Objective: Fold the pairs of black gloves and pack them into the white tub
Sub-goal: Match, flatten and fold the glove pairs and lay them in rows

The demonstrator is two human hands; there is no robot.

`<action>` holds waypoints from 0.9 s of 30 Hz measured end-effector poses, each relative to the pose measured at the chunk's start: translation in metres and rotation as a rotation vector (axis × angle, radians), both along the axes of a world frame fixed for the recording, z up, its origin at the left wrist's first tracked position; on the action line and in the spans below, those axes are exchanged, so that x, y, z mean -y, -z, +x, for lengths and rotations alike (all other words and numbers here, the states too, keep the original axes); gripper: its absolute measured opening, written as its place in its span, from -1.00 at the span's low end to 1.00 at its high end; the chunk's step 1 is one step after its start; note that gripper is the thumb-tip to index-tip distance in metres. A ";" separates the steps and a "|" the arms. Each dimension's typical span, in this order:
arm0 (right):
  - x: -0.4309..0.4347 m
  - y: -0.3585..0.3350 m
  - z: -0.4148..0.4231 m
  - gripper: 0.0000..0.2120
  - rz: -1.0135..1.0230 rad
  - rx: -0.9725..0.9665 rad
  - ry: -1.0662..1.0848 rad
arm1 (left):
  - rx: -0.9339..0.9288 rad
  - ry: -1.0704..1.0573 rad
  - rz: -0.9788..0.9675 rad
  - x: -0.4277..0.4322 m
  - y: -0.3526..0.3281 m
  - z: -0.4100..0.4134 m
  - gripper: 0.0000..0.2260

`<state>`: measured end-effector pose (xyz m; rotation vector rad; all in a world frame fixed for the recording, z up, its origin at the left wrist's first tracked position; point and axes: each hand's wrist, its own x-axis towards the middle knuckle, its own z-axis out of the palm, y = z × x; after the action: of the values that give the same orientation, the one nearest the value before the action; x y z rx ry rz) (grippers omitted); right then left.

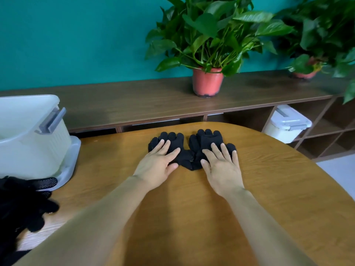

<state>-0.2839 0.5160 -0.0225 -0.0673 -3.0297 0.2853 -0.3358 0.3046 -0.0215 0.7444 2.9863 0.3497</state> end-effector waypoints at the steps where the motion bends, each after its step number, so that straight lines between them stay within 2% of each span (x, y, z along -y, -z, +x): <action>1: -0.007 0.000 -0.002 -0.54 -0.001 -0.009 0.020 | -0.009 -0.014 0.017 -0.011 0.000 -0.003 -0.53; 11: -0.042 0.007 -0.021 -0.60 -0.063 -0.089 0.100 | -0.075 -0.036 0.028 -0.070 0.011 -0.012 -0.54; 21: -0.039 -0.001 0.003 -0.54 0.003 -0.094 0.051 | -0.129 0.023 -0.126 -0.049 -0.001 0.022 -0.46; 27: 0.010 -0.021 0.041 -0.53 0.078 -0.097 -0.084 | -0.096 -0.026 -0.193 -0.007 -0.022 0.070 -0.48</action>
<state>-0.2428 0.5061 -0.0015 0.0779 -2.9479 0.1714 -0.2654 0.3120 0.0002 0.7225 3.0626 0.0256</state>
